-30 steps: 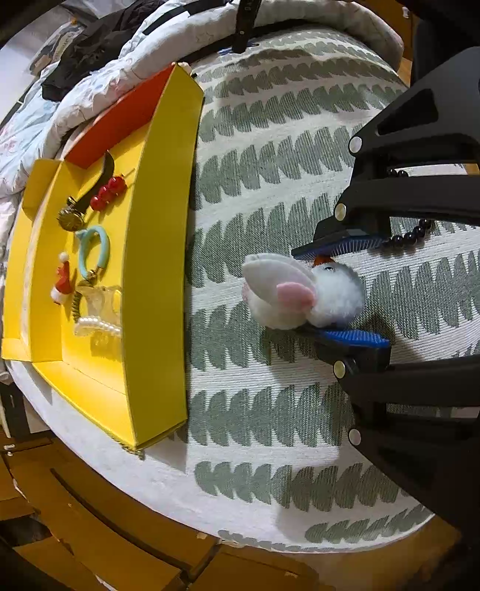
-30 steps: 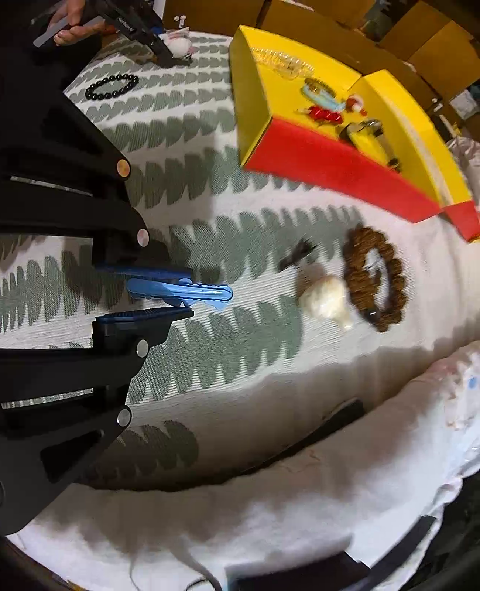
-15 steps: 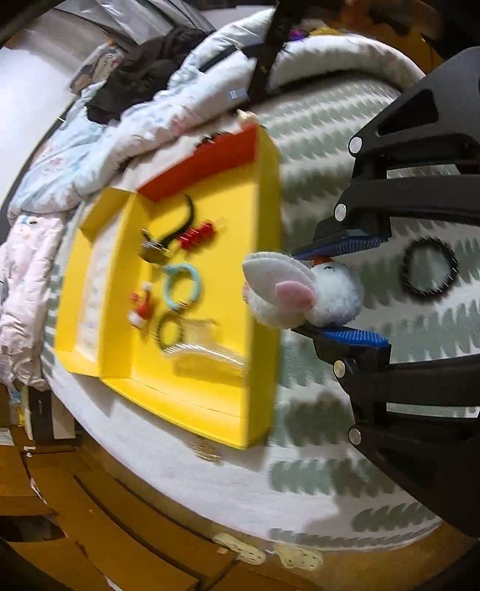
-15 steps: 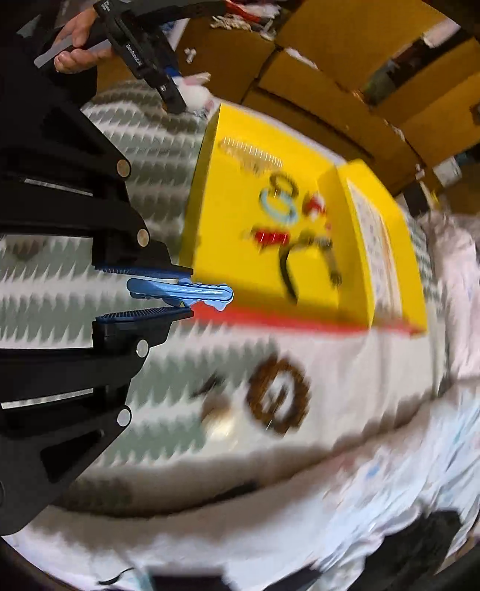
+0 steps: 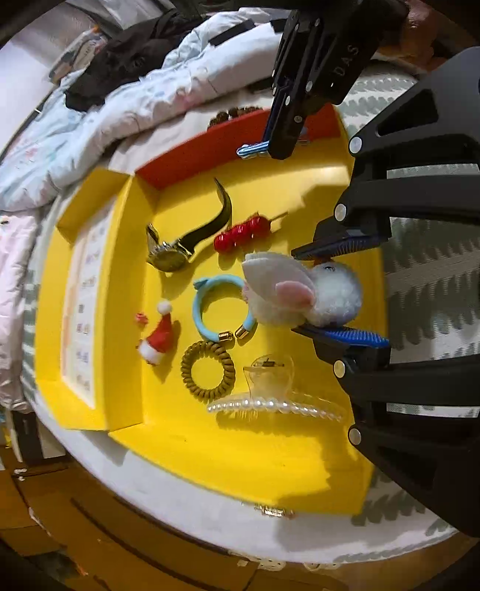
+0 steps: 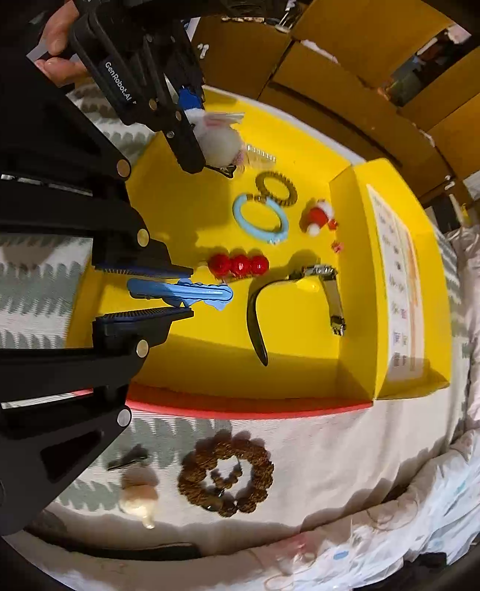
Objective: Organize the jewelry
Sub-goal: 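Carry the bunny clip and blue hair clip with both tools into the box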
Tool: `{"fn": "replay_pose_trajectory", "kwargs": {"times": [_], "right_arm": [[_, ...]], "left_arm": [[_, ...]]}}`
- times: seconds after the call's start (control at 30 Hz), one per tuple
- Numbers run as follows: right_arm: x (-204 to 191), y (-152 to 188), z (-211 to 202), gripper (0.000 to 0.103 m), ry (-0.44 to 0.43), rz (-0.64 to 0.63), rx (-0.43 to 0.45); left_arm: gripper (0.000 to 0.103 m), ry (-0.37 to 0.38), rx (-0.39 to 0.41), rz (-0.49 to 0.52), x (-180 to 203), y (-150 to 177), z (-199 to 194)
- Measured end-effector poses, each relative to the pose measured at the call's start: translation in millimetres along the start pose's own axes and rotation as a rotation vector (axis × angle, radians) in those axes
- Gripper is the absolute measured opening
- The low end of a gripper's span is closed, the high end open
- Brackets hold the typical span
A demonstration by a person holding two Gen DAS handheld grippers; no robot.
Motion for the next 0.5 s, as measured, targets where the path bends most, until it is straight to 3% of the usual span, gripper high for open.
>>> {"fn": "replay_pose_trajectory", "kwargs": {"times": [0.2, 0.5], "right_arm": [[3.9, -3.3, 29.6, 0.017, 0.032, -0.007, -0.045], [-5.3, -5.7, 43.0, 0.019, 0.047, -0.034, -0.051]], "left_arm": [[0.034, -0.025, -0.027, 0.005, -7.1, -7.2, 17.9], [0.036, -0.056, -0.051, 0.02, -14.7, -7.4, 36.8]]}}
Point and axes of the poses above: each gripper's, at about its wrist camera, not at the fingertips, and z roughly the way its jaws point, x to its right, y to its underside, the point moved 6 cm from there along z, roughly the way its jaws point, and after that the axes turned 12 degrees about y, right-handed, at the moved point
